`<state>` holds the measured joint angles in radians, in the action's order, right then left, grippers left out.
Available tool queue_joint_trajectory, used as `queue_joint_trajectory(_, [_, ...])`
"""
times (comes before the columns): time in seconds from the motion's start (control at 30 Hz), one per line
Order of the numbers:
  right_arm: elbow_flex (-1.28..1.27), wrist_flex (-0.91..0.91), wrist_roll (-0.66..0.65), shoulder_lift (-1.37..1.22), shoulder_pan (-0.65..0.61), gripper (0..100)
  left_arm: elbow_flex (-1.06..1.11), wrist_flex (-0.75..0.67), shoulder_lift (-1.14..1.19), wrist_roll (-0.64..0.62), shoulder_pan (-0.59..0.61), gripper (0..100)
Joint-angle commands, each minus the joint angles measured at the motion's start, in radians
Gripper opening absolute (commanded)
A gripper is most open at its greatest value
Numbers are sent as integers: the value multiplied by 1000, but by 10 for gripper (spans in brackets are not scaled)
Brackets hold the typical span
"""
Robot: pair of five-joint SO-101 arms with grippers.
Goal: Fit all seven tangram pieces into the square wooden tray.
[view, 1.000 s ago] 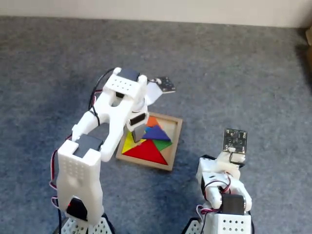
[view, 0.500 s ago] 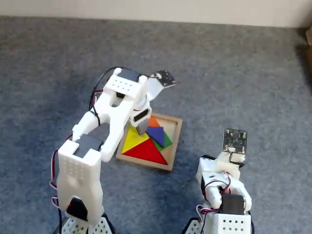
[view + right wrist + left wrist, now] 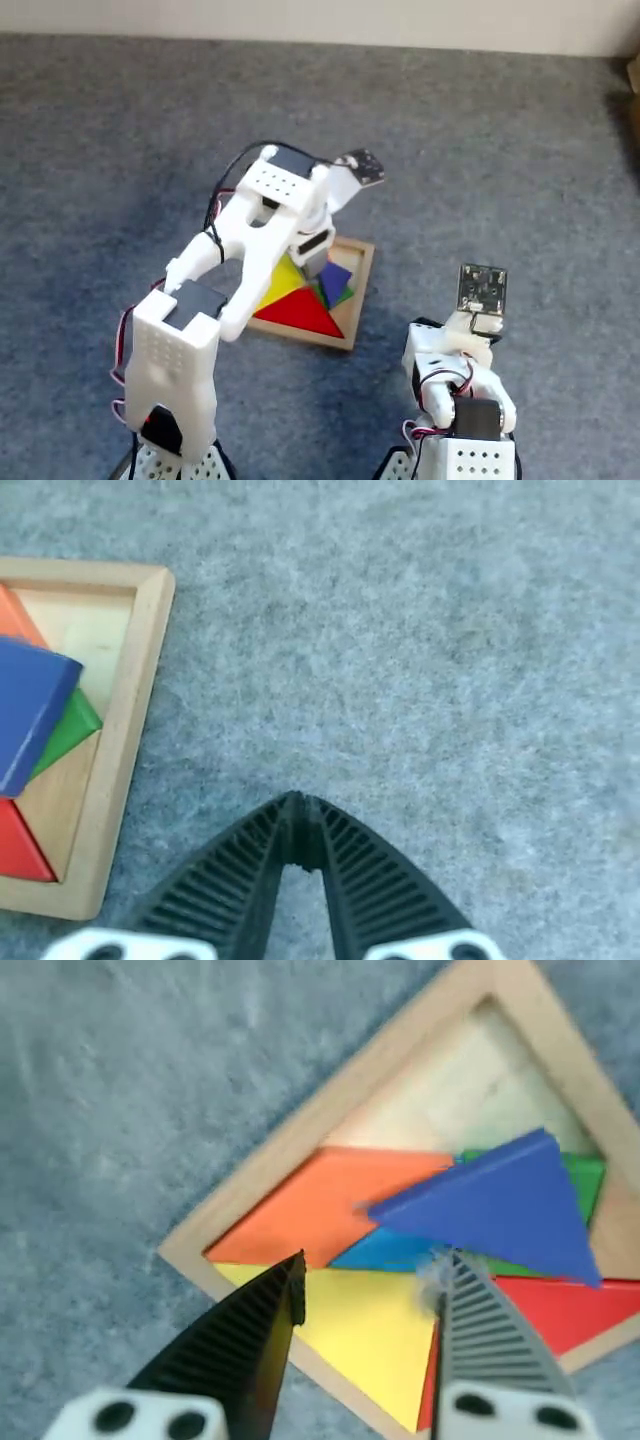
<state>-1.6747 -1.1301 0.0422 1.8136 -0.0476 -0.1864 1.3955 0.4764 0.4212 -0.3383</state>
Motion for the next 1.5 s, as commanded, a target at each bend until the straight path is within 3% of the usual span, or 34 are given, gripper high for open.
queue_joint_trajectory(0.0, [-134, 21, -11, 5, 13, 12, -73, 2, -58, -9, -18, 217])
queue_joint_trajectory(0.3, [-134, 21, -11, 5, 13, 12, -76, 6, -64, -9, -61, 214])
queue_joint_trajectory(0.63, [-134, 21, -12, 5, 13, 12, -74, 103, -59, -25, -90, 213])
queue_joint_trajectory(0.73, [-134, 21, -12, 5, 13, 12, -82, 95, -58, -86, -91, 214])
queue_joint_trajectory(1.47, [-134, 21, -12, 5, 13, 12, -73, -43, -4, -158, -117, 214])
